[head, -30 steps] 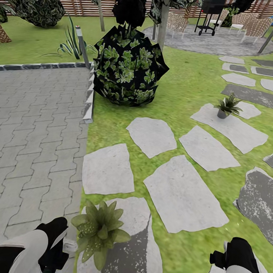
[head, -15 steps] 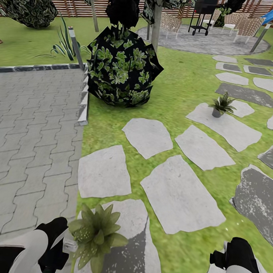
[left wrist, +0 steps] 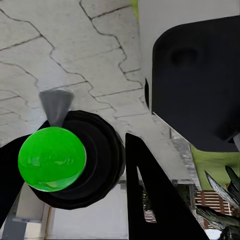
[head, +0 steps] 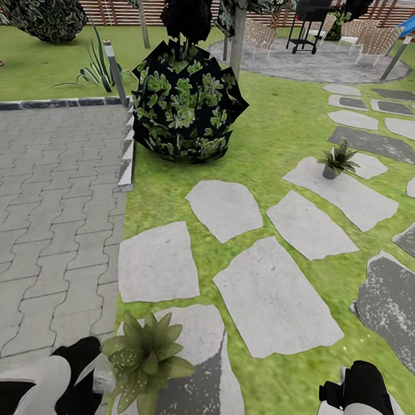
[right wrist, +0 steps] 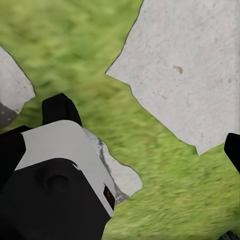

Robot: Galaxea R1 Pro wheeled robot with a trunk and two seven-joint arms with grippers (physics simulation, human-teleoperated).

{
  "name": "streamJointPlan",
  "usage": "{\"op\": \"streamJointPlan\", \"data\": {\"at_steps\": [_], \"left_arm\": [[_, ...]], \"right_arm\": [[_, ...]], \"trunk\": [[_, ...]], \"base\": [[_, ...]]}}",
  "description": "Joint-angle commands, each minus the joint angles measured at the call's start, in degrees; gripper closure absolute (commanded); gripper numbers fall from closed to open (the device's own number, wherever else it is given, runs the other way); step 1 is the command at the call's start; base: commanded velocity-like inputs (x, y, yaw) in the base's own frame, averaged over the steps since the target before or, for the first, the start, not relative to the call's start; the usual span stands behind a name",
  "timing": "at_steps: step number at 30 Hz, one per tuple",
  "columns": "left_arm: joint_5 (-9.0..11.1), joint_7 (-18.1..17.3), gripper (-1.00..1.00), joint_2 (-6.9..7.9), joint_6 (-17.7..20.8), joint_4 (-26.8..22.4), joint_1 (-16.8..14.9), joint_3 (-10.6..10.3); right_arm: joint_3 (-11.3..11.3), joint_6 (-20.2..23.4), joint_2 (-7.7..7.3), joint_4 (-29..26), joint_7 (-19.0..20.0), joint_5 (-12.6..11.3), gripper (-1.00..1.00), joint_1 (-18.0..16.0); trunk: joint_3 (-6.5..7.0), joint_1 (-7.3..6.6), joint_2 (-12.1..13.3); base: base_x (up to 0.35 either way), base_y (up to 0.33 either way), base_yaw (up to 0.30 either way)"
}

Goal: Pick up the pesticide atomizer in the garden and spray insectifuge to fully cover both potted plants in the garden.

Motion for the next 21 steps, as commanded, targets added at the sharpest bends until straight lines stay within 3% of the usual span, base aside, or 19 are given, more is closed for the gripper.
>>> {"op": "streamJointPlan", "data": {"at_steps": [1,8,21], "left_arm": [[-0.6,-0.6,1.0,0.01,0.2,-0.1,0.8,-0.2],[-0.5,-0.8,1.0,0.25,0.2,-0.2,4.5,-0.2],[-0.5,-0.7,1.0,-0.07,0.2,-0.4,5.0,-0.2]], "right_arm": [[-0.2,0.0,0.05,-0.1,0.6,0.6,-1.0,-0.1],[-0.2,0.0,0.05,-0.1,0.6,0.6,-1.0,-0.1],[-0.2,0.0,0.05,-0.1,0.6,0.6,-1.0,-0.1]], "trunk": [[-0.04,0.0,0.0],[-0.04,0.0,0.0],[-0.1,0.0,0.0]], "base": [[0.0,0.0,0.0],[0.0,0.0,0.0],[0.0,0.0,0.011]]}}
